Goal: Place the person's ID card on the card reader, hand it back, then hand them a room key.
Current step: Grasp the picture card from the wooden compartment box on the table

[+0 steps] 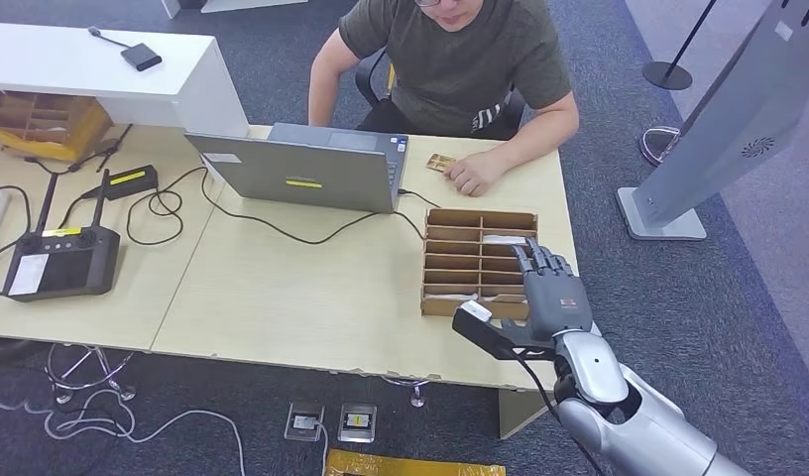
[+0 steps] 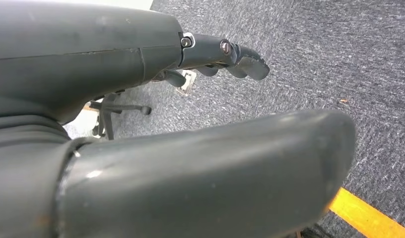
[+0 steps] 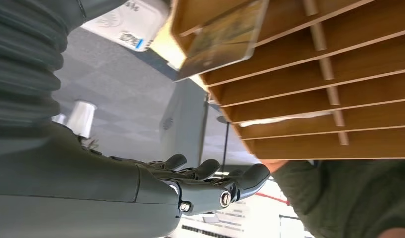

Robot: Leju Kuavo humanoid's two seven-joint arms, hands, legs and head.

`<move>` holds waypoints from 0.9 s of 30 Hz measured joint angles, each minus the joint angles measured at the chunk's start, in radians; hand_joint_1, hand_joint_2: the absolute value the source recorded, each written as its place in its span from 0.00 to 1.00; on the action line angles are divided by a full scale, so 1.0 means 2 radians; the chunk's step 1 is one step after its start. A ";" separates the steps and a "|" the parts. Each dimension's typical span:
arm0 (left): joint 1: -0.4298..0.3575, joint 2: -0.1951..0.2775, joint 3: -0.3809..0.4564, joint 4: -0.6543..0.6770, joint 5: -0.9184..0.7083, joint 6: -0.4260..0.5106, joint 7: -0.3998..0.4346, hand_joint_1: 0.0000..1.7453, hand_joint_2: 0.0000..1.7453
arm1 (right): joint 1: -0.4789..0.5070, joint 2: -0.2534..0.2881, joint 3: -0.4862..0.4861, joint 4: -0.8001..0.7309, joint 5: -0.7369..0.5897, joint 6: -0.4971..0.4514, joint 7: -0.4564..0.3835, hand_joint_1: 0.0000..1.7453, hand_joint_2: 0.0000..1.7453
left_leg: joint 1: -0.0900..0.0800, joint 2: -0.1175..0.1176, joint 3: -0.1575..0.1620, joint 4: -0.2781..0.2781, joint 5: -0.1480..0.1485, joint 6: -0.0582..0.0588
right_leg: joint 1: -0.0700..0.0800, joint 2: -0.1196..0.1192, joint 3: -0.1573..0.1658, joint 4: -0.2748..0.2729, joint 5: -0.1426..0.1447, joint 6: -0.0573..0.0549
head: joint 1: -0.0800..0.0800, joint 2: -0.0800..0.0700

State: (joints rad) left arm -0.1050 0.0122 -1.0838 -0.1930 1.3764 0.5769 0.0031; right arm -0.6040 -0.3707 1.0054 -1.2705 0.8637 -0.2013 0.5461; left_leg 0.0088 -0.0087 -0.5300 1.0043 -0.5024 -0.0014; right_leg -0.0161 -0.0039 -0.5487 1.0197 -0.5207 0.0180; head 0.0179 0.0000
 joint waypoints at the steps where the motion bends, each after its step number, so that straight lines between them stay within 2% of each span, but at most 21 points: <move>1: 0.000 0.000 0.000 0.000 0.000 0.000 0.000 0.00 0.00 | -0.002 0.004 0.002 0.003 0.000 -0.001 -0.001 0.00 1.00 | 0.000 0.000 0.000 0.000 0.000 0.000 | 0.000 0.000 0.000 0.000 0.000 0.000 | 0.000 0.000; 11: 0.000 0.000 0.000 -0.001 0.000 0.000 0.000 0.00 0.00 | -0.005 0.021 0.012 0.020 0.000 -0.003 0.000 0.00 1.00 | 0.000 0.000 0.000 0.000 0.000 0.000 | 0.000 0.000 0.000 0.000 0.000 0.000 | 0.000 0.000; 27: 0.000 0.000 0.000 -0.001 -0.002 -0.001 0.000 0.00 0.00 | -0.004 0.023 0.016 0.029 0.017 0.004 0.016 0.00 1.00 | 0.000 0.000 0.000 0.000 0.000 0.000 | 0.000 0.000 0.000 0.000 0.000 0.000 | 0.000 0.000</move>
State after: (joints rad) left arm -0.1048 0.0126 -1.0840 -0.1942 1.3716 0.5742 0.0036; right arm -0.6116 -0.3245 1.0372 -1.2131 0.8974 -0.1940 0.5782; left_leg 0.0088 -0.0089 -0.5299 1.0044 -0.5023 -0.0015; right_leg -0.0162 -0.0043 -0.5488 1.0196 -0.5207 0.0180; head 0.0181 0.0000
